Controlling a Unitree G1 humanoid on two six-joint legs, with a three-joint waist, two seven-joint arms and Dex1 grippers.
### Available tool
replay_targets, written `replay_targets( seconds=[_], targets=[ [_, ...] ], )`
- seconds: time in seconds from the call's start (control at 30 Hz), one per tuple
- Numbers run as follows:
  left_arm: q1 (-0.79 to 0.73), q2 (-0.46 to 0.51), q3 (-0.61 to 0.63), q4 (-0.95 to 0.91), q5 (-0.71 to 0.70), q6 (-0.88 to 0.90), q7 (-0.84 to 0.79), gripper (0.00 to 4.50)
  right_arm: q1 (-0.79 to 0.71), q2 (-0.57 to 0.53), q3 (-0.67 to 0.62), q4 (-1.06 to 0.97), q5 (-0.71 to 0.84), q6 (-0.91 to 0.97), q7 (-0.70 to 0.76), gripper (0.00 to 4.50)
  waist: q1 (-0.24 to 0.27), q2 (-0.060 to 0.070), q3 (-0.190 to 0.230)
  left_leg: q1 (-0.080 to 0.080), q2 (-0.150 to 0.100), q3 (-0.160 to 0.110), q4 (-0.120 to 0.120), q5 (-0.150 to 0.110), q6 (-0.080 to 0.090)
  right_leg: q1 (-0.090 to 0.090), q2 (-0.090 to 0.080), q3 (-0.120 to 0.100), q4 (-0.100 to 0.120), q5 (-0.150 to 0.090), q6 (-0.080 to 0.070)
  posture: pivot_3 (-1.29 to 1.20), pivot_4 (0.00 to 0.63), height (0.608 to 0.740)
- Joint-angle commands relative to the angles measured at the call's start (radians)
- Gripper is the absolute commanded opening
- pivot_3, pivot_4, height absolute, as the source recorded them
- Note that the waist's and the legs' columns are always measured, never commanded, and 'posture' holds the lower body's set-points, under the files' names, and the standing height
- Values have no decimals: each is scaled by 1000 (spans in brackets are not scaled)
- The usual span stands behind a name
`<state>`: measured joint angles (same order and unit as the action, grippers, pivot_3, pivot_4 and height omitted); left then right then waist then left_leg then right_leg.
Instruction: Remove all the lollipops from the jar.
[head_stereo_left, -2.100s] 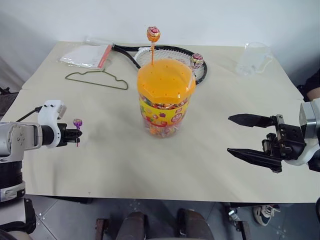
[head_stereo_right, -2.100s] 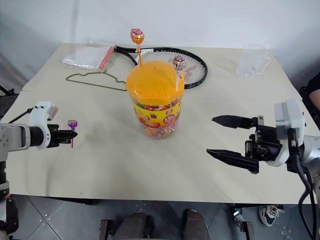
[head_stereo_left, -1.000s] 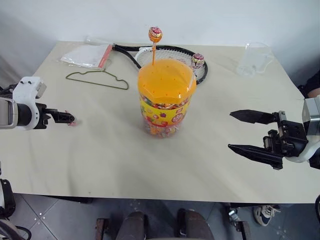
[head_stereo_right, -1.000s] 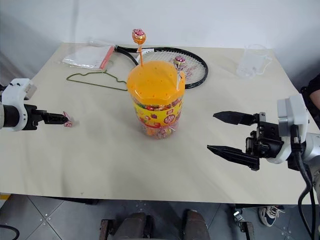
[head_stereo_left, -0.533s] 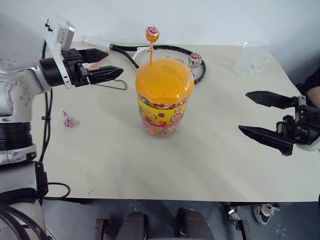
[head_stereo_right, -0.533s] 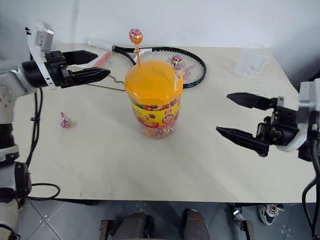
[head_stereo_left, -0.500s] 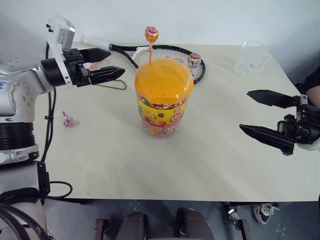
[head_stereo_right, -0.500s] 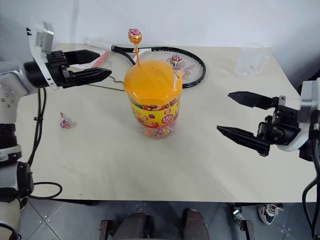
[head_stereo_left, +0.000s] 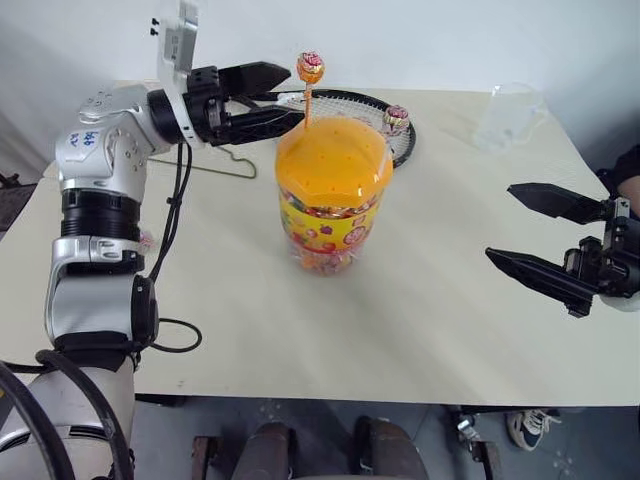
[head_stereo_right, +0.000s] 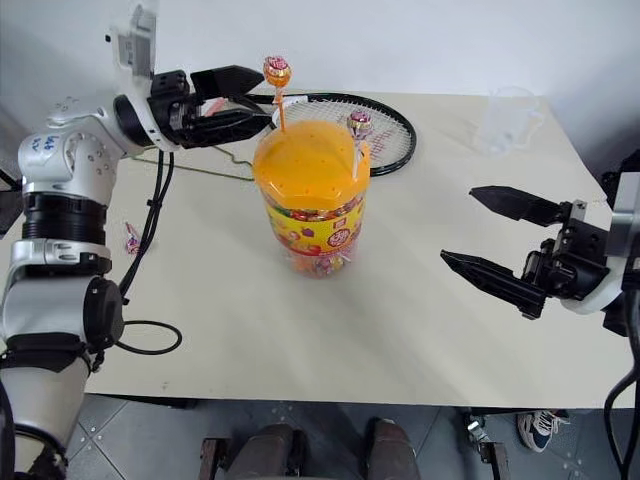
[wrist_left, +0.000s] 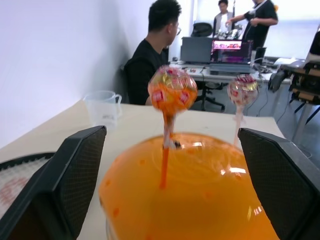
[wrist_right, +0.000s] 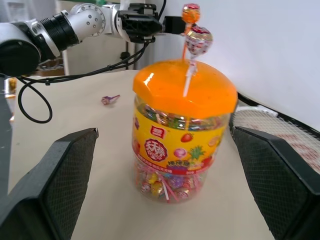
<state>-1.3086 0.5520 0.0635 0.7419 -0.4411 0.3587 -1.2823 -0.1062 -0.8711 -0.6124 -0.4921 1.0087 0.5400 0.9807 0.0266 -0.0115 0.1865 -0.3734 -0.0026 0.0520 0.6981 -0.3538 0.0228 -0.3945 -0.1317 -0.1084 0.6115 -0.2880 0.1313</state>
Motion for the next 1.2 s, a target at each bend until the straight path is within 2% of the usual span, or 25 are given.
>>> replay_targets(
  seconds=[0.03,0.2,0.5,0.53,0.8,0.93,1.07,1.2],
  targets=[
    [-67,-44,25,99,24,-118,-9,4301,11,4,-49,-36,14,-27,-17,4500,0,0,0,0,0,0,0,0,0,0,0,0,0,0,0,0,150,740],
    [-105,-63,-12,183,94,-156,-26,3005,28,4,-60,-51,10,-32,-37,4500,0,0,0,0,0,0,0,0,1,0,0,0,0,0,0,0,150,740],
    [-173,-93,44,216,80,-170,-16,159,47,3,-70,-66,18,-41,-56,4500,1,-1,0,-1,0,0,0,-1,1,0,0,0,0,0,0,0,150,740],
    [-182,-96,50,216,78,-173,-11,35,47,3,-69,-65,16,-42,-56,4500,2,-1,0,-1,0,0,0,-1,1,0,0,0,-1,0,1,0,150,740],
    [-273,-100,118,240,76,-185,83,35,8,5,-27,-44,-2,-56,-72,4500,0,-1,1,-1,0,0,0,-1,1,0,0,0,-1,0,1,0,150,740],
    [-311,-29,88,258,163,-108,238,35,-15,9,5,-36,-2,-57,-70,4500,-2,-2,1,-1,0,-1,0,-1,1,0,0,0,-1,0,1,0,150,740],
    [-273,78,28,191,252,143,358,35,-34,-9,25,-20,0,-52,-46,4500,-6,-2,1,1,0,-1,-1,-1,1,-1,0,1,0,0,1,0,150,740],
    [-158,176,-13,-4,274,406,383,35,-60,-31,35,5,2,-44,-9,4500,-5,-1,2,1,1,-4,-1,-1,1,-1,0,3,1,0,1,0,150,740]
  ],
)
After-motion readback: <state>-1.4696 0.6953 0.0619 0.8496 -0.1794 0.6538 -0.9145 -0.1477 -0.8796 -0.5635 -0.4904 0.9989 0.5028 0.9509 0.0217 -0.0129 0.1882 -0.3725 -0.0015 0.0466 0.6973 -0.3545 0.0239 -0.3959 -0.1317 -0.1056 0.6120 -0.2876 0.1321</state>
